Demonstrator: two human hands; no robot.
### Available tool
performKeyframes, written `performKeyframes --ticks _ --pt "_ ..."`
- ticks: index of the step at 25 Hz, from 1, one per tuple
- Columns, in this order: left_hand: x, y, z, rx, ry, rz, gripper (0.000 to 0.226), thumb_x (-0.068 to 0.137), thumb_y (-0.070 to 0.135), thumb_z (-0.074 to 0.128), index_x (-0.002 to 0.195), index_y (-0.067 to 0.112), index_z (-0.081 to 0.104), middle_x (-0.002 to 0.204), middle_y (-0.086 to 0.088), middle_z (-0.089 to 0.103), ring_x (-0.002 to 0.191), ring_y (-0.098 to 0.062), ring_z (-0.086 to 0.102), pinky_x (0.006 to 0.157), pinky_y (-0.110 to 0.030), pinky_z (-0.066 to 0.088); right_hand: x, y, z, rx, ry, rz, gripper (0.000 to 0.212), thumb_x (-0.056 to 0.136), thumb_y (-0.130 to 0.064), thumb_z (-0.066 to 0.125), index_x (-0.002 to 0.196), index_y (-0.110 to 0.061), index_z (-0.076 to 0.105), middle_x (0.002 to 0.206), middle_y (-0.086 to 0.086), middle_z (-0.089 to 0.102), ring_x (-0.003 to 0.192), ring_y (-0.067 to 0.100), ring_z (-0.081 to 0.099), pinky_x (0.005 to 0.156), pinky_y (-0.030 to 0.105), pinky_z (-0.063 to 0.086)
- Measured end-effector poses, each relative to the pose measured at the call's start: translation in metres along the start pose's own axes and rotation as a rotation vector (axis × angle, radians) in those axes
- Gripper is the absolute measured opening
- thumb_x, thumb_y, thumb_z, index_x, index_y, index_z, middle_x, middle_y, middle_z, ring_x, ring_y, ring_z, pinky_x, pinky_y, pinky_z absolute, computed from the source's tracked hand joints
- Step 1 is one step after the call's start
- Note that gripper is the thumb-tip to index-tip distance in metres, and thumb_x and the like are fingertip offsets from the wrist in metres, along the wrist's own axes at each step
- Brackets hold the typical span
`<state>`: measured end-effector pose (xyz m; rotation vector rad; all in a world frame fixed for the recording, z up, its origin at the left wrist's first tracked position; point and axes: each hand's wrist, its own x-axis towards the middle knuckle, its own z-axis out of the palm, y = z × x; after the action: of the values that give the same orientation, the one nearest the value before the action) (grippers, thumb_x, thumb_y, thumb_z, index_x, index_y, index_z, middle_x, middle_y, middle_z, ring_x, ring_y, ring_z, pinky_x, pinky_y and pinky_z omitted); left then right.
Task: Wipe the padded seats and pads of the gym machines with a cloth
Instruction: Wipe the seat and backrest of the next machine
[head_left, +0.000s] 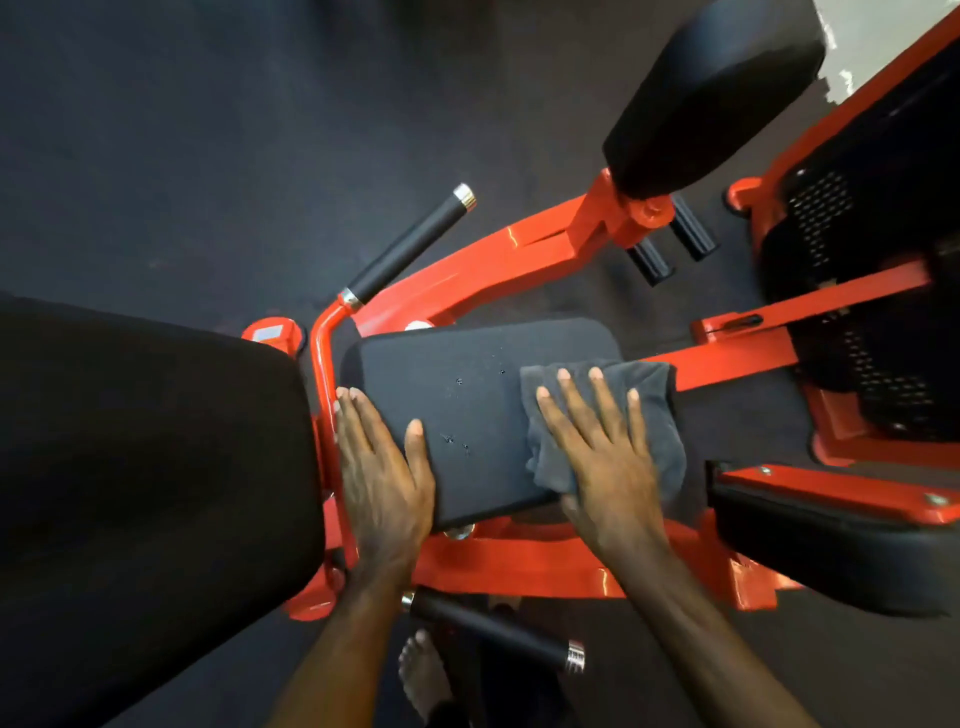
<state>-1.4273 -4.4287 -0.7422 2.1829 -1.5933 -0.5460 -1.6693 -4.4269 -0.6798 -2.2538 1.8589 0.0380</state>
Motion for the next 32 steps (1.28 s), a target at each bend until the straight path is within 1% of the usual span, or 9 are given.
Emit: performKeyframes --ticks 6,11,15,20,22,24,26,29,32 --pt "-0.005 -0.005 0.01 -0.008 0.072 0.01 0.064 0.113 0.03 0.034 0.165 -0.002 0.016 0.175 -0.019 0.014 0.164 -0.028 0.011 0.131 -0.053 0.019 0.05 0.01 -0.002 -0.137 0.003 -0.138 0.109 0.066 -0.021 0.077 0.164 -0.021 0.031 0.174 0.003 0.021 0.162 0.033 0.012 0.127 0.063 0.015" --pt "-0.006 -0.002 0.009 -0.014 0.084 0.018 0.063 0.113 0.028 0.035 0.165 -0.003 0.018 0.174 -0.021 0.014 0.163 -0.031 0.012 0.128 -0.058 0.023 0.004 -0.012 -0.001 -0.021 -0.023 0.119 0.117 0.06 -0.02 0.081 0.165 -0.021 0.029 0.175 0.004 0.017 0.162 0.032 0.008 0.128 0.06 0.012" --pt "-0.005 -0.003 0.009 0.004 0.1 0.037 0.063 0.113 0.027 0.037 0.165 -0.003 0.018 0.174 -0.022 0.014 0.163 -0.032 0.013 0.129 -0.057 0.023 0.046 0.002 -0.001 -0.049 -0.016 -0.111 0.116 0.058 -0.017 0.08 0.164 -0.02 0.032 0.173 0.006 0.022 0.161 0.034 0.013 0.128 0.06 0.014" --pt "-0.005 -0.004 0.008 0.043 0.059 0.105 0.062 0.111 0.021 0.037 0.163 -0.007 0.02 0.173 -0.026 0.011 0.163 -0.037 0.01 0.129 -0.059 0.02 0.007 -0.01 0.001 0.015 0.024 0.163 0.107 0.064 -0.017 0.073 0.164 -0.019 0.032 0.174 0.004 0.02 0.162 0.031 0.012 0.127 0.062 0.016" --pt "-0.005 -0.005 0.007 0.048 0.054 0.115 0.062 0.11 0.02 0.038 0.163 -0.007 0.021 0.173 -0.026 0.012 0.163 -0.038 0.01 0.128 -0.06 0.02 -0.004 -0.022 0.006 0.019 0.011 -0.024 0.101 0.068 -0.02 0.069 0.163 -0.019 0.035 0.174 0.005 0.022 0.161 0.033 0.013 0.126 0.063 0.019" --pt "-0.005 -0.005 0.008 0.031 0.068 0.108 0.061 0.11 0.021 0.038 0.162 -0.007 0.023 0.173 -0.025 0.015 0.162 -0.037 0.013 0.128 -0.06 0.022 0.039 -0.008 0.003 -0.031 0.003 -0.156 0.11 0.061 -0.017 0.08 0.162 -0.018 0.036 0.172 0.007 0.026 0.16 0.036 0.018 0.126 0.062 0.019" --pt "-0.004 -0.006 0.01 0.009 0.086 0.111 0.06 0.11 0.021 0.039 0.162 -0.006 0.025 0.173 -0.023 0.018 0.162 -0.035 0.015 0.129 -0.057 0.022 0.076 0.012 -0.005 -0.053 -0.006 -0.042 0.115 0.059 -0.013 0.083 0.163 -0.02 0.035 0.172 0.006 0.027 0.16 0.035 0.019 0.127 0.061 0.017" --pt "-0.005 -0.005 0.009 -0.009 0.096 0.092 0.06 0.109 0.02 0.042 0.163 -0.003 0.026 0.173 -0.02 0.019 0.163 -0.033 0.015 0.129 -0.056 0.024 0.043 0.005 -0.003 -0.004 0.043 0.186 0.109 0.064 -0.013 0.077 0.163 -0.021 0.034 0.173 0.004 0.023 0.161 0.032 0.014 0.127 0.061 0.014" --pt "-0.005 -0.005 0.007 -0.017 0.092 0.078 0.061 0.108 0.02 0.042 0.163 -0.002 0.026 0.174 -0.019 0.019 0.163 -0.031 0.015 0.128 -0.056 0.025 0.021 -0.022 0.006 0.03 0.03 -0.008 0.112 0.059 -0.019 0.078 0.163 -0.02 0.036 0.173 0.005 0.025 0.161 0.034 0.015 0.127 0.061 0.015"
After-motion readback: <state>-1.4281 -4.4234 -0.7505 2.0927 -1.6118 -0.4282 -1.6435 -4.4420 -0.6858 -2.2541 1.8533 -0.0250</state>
